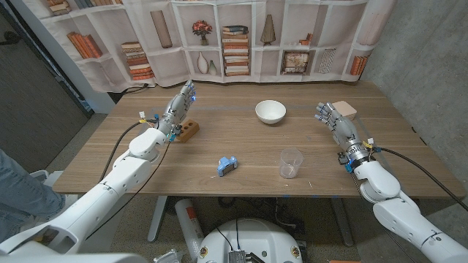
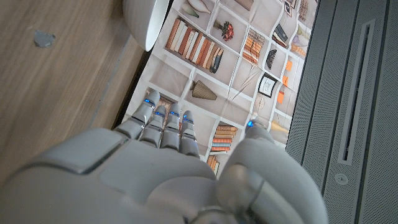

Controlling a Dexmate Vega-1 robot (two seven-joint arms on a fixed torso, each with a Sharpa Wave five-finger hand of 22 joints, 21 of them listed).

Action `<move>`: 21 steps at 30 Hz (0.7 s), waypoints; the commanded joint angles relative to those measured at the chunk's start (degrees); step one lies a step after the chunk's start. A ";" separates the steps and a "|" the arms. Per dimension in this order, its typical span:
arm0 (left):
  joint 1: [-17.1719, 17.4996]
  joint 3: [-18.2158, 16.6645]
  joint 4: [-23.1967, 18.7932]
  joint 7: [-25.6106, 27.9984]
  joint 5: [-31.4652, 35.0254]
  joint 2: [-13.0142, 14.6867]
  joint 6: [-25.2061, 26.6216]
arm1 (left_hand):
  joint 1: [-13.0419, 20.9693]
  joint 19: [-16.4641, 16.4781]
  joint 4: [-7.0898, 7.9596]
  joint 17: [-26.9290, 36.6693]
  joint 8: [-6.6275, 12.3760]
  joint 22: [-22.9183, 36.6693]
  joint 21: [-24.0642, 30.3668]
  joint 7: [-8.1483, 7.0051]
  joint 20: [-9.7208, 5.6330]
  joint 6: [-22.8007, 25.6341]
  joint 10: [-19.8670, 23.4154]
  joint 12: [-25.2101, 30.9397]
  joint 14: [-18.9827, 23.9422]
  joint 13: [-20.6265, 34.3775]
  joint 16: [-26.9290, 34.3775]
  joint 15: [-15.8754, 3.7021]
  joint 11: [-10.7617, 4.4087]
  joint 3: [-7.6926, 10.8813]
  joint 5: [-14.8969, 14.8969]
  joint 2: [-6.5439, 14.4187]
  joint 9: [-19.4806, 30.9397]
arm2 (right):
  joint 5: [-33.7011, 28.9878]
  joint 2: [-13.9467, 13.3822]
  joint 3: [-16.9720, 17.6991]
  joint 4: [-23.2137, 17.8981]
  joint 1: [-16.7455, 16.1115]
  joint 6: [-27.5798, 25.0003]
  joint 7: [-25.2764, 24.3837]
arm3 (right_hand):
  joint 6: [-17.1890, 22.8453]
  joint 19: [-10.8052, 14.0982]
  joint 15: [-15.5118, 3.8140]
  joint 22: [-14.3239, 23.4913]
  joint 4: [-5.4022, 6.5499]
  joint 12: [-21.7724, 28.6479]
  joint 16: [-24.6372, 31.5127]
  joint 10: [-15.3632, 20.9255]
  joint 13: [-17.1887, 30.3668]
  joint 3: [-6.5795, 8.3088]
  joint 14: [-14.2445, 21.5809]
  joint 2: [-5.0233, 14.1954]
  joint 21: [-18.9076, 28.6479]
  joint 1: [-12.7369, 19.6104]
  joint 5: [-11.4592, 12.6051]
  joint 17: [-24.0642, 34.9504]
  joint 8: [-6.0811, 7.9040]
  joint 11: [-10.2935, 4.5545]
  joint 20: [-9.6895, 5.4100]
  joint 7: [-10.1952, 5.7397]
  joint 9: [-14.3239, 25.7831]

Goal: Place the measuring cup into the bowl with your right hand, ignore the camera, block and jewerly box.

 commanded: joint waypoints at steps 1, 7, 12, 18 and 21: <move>0.80 0.09 -1.97 1.25 0.52 0.33 0.78 | 0.52 -1.09 -0.16 0.13 0.32 0.09 -0.06 0.06 0.20 0.20 0.05 0.12 0.17 0.07 0.12 0.02 0.22 -0.02 0.38 0.27 0.16 | 0.18 -0.57 1.32 -0.38 -1.91 1.69 0.95 | 0.32 0.70 -0.17 0.21 -0.43 0.15 -0.03 0.61 0.17 0.22 0.77 -0.05 -0.44 0.77 0.15 0.06 0.16 -0.16 -1.07 -0.23 0.14; 0.84 0.23 -2.40 1.55 0.84 0.48 1.21 | 0.55 -1.10 -0.18 0.13 0.30 0.09 -0.09 0.10 0.24 0.26 0.02 0.07 0.18 0.07 0.09 0.07 0.18 -0.10 0.39 0.31 0.16 | 0.30 -0.64 1.63 -0.44 -2.42 2.24 1.52 | 0.35 0.83 -0.26 0.22 -0.67 0.15 -0.14 0.82 0.15 0.17 0.76 -0.24 -0.66 0.99 0.20 0.06 0.14 -0.23 -1.10 -0.23 0.14; 0.74 0.47 -2.53 1.55 0.87 0.42 1.64 | 0.58 -1.18 -0.20 0.14 0.28 0.09 -0.13 0.06 0.26 0.31 0.06 0.06 0.21 0.08 0.09 0.06 0.16 -0.15 0.40 0.34 0.16 | 0.29 -0.93 1.92 -0.49 -2.98 2.68 2.05 | 0.25 0.94 -0.39 0.22 -0.81 0.09 -0.15 0.80 0.14 0.13 0.87 -0.37 -0.81 1.11 0.24 0.06 0.08 -0.27 -1.07 -0.32 0.15; 0.68 0.64 -3.08 1.75 1.08 0.66 2.35 | 0.62 -1.22 -0.22 0.14 0.23 0.10 -0.17 0.07 0.29 0.31 0.11 0.04 0.22 0.08 0.06 0.06 0.21 -0.24 0.40 0.38 0.16 | -0.01 -0.97 2.41 -0.42 -3.78 3.82 2.38 | 0.15 1.13 -0.52 0.22 -1.03 0.02 -0.22 0.78 0.12 0.10 0.89 -0.52 -0.96 1.33 0.30 0.06 0.03 -0.40 -1.08 -0.44 0.15; 0.64 0.70 -3.50 1.85 1.21 0.85 2.74 | 0.64 -1.21 -0.23 0.14 0.20 0.10 -0.17 0.07 0.27 0.29 0.09 0.01 0.24 0.08 0.06 0.05 0.17 -0.28 0.41 0.40 0.16 | -0.23 -1.03 2.73 -0.67 -4.37 4.23 2.30 | 0.11 1.21 -0.54 0.22 -1.17 0.00 -0.26 0.81 0.11 0.09 0.89 -0.62 -1.07 1.48 0.35 0.06 0.00 -0.35 -1.07 -0.49 0.15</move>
